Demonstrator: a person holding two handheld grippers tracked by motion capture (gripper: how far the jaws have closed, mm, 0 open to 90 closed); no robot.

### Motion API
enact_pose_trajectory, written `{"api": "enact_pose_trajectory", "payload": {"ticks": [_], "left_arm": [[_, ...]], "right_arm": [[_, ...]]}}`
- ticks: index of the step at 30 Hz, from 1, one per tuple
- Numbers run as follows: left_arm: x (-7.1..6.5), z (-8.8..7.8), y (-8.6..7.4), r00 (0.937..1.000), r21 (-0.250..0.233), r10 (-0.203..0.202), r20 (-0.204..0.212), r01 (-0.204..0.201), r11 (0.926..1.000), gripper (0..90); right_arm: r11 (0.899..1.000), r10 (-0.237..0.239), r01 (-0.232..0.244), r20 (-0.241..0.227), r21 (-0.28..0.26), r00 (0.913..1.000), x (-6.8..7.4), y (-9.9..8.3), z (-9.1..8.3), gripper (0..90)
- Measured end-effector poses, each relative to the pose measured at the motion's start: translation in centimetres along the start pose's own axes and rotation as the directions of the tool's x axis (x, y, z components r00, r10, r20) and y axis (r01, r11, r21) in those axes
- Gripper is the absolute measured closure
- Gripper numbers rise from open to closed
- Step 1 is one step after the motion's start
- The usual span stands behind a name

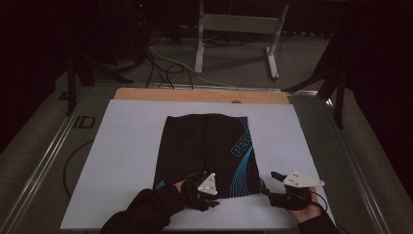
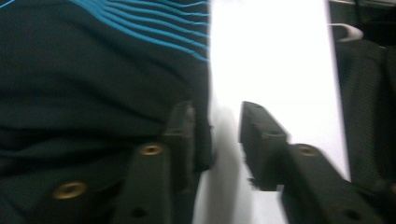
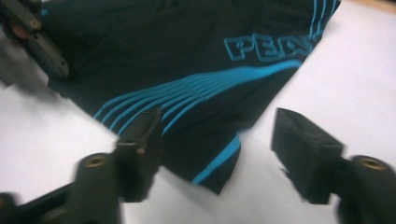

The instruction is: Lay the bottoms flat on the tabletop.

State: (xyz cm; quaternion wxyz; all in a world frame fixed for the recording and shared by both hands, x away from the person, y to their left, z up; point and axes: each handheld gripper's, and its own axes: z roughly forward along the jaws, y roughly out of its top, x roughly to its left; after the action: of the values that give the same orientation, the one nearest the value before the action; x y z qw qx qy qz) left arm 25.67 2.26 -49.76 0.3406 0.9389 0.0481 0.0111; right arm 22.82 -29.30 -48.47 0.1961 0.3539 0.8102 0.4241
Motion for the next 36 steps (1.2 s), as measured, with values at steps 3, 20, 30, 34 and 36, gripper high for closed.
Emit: {"api": "enact_pose_trajectory", "payload": {"ticks": [3,20,30,34,36], "left_arm": [[-0.5,-0.6,0.1,0.9996,-0.037,0.007,-0.027,-0.008,0.9993,37.0],[1.3,-4.9,-0.3,0.9907,-0.167,-0.093,-0.099,0.076,0.983,0.3],[2.6,-8.0,-3.5,0.975,-0.219,-0.197,-0.103,0.171,0.9606,0.2],[3.1,-9.3,-5.3,0.9625,-0.243,-0.247,-0.111,0.215,0.9459,0.2],[3.3,-9.9,-6.3,0.9559,-0.25,-0.27,-0.115,0.236,0.9391,0.2]], "right_arm": [[1.0,-0.013,0.013,-0.017,-0.027,0.9998,0.0,0.2,-0.2,19.3],[0.999,0.001,-0.004,-0.063,-0.041,0.998,-0.3,0.9,1.5,9.9],[0.999,0.017,-0.019,-0.068,-0.039,0.9975,-0.6,0.6,2.0,9.8],[0.999,0.017,-0.02,-0.065,-0.04,0.9977,-0.5,0.5,2.2,9.8],[0.999,0.024,-0.027,-0.07,-0.041,0.9972,-0.6,0.4,2.2,9.8]]}}
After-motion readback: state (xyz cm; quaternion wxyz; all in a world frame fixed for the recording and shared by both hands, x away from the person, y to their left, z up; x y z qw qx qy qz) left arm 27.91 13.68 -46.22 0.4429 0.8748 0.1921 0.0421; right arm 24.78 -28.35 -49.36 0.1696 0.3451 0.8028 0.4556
